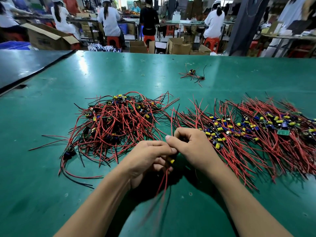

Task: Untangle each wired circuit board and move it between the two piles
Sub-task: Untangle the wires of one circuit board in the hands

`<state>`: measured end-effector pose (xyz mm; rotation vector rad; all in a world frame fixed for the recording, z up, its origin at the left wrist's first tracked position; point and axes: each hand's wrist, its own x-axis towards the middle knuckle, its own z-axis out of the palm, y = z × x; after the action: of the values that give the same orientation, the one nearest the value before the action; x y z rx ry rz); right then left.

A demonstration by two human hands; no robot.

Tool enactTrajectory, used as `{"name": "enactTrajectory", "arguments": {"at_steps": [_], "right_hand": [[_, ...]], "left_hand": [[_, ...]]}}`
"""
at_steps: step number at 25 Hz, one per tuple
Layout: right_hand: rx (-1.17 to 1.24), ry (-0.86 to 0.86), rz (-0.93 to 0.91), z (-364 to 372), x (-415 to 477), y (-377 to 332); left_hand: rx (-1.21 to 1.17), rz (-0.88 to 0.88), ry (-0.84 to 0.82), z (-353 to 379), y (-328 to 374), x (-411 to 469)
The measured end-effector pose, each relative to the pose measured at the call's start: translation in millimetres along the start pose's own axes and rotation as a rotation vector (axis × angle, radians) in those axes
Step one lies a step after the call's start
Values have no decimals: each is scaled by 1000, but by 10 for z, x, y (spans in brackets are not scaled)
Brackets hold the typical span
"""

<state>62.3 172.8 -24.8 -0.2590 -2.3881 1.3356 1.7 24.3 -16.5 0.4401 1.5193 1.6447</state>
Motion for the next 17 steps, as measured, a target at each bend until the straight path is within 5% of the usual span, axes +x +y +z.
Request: {"name": "enactTrajectory", "arguments": {"at_steps": [5,13,15,17], "right_hand": [[153,35,39,-50,41,40],[203,533,80,-141,116,125],[456,479,201,-95,118,120],[735,250,341,-30,123,79]], "left_hand": [[-25,14,8,1,34,-7],[-17,16,-75,105,67,-48],[-8,22,-45,102,64,-52],[11,22,-12,76,56,-59]]}}
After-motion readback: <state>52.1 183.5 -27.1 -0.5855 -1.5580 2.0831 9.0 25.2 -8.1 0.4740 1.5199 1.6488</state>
